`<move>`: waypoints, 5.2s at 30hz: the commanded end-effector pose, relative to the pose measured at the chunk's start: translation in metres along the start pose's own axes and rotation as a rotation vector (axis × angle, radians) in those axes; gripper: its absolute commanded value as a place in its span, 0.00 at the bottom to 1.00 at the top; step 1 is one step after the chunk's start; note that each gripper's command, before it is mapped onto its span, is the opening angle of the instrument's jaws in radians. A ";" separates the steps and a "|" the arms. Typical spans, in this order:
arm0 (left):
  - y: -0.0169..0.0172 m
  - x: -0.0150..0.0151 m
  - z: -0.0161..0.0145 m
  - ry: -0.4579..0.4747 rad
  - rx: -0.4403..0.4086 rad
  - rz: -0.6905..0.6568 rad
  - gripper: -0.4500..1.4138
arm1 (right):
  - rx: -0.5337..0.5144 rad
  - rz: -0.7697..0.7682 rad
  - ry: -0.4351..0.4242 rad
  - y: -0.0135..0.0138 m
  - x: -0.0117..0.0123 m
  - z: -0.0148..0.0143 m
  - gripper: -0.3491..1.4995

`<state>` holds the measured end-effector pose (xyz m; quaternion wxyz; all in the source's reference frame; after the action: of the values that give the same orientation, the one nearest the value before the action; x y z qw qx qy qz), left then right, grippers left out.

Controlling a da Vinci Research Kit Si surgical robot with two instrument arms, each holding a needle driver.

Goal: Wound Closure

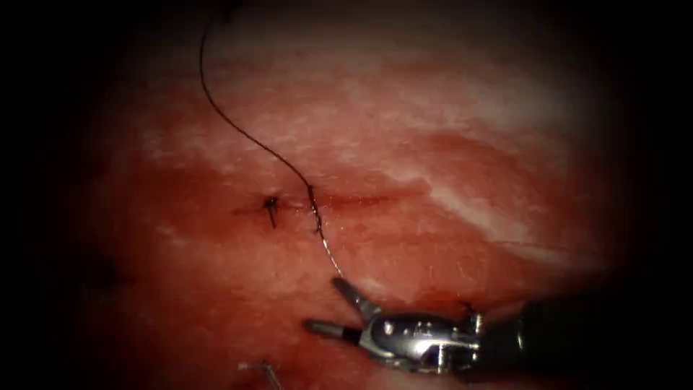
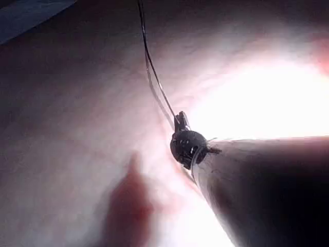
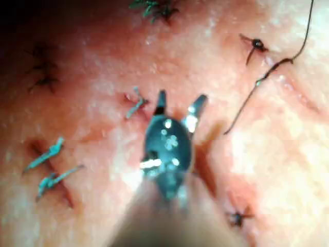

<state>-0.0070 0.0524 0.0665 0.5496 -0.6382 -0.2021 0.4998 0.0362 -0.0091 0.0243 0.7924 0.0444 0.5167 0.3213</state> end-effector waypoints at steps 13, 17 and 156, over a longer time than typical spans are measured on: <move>0.0175 -0.0063 -0.0082 -0.076 -0.052 -0.044 0.00 | 0.099 0.033 -0.012 0.0057 0.0033 0.0056 0.48; 0.0203 -0.0073 -0.0089 -0.084 -0.090 -0.062 0.00 | 0.121 0.040 -0.022 0.0052 0.0037 0.0071 0.37; 0.0112 -0.0225 -0.0072 0.209 -0.016 -0.125 0.00 | 0.847 -0.162 0.431 0.0139 0.0084 0.0141 0.55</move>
<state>-0.0133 0.0276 0.0644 0.5930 -0.6771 -0.1856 0.3942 0.0432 0.0106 0.0293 0.6026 0.2545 0.7561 0.0227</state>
